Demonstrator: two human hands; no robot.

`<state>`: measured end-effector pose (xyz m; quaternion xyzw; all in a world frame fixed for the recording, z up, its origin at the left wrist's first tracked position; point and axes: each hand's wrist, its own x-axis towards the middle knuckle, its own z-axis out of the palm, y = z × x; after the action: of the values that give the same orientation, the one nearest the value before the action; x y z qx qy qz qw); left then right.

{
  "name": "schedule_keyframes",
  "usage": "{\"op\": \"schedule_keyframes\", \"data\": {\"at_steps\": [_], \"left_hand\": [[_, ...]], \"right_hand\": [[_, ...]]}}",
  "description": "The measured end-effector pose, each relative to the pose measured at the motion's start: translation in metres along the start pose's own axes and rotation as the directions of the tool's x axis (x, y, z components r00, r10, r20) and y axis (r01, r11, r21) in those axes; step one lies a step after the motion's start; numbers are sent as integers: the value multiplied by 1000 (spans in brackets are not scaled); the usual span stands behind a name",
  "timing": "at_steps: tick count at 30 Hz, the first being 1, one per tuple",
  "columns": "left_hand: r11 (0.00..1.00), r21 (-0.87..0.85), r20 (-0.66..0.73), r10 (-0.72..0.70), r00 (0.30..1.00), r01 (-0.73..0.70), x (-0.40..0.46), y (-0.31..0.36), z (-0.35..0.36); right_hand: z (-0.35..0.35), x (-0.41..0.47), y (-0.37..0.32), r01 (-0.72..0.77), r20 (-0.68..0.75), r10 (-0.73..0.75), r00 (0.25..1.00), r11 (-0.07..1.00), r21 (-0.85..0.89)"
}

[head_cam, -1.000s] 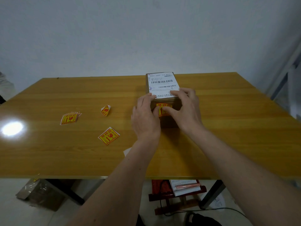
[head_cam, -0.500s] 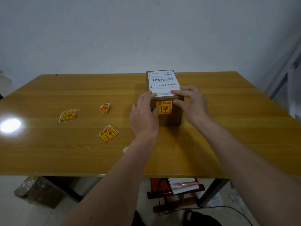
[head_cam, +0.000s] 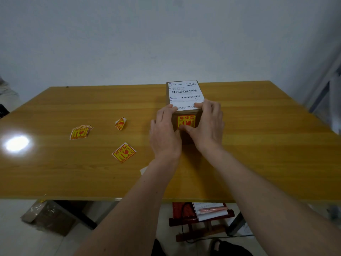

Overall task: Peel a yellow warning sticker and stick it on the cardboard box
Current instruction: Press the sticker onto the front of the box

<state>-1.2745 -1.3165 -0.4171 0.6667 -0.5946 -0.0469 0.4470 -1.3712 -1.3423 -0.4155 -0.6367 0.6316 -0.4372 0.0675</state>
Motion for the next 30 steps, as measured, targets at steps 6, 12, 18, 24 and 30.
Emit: {"op": "schedule_keyframes", "data": {"at_steps": [6,12,18,24,30], "left_hand": [[1000,5,15,20,1000,-20,-1,-2,-1],[999,-25,-1,23,1000,-23,-2,-1,1],[999,36,6,33,999,-33,0,-2,3],[996,68,25,63,998,-65,3,-5,2],[994,-3,37,110,993,-110,11,-13,-2]], "right_hand": [[-1,-2,8,55,50,-55,997,998,-6],[-14,5,19,95,102,-101,990,994,60],[-18,7,20,139,143,-137,980,990,-10],[-25,18,21,158,182,-153,971,987,-12],[-29,22,25,127,152,-148,977,982,139]]}}
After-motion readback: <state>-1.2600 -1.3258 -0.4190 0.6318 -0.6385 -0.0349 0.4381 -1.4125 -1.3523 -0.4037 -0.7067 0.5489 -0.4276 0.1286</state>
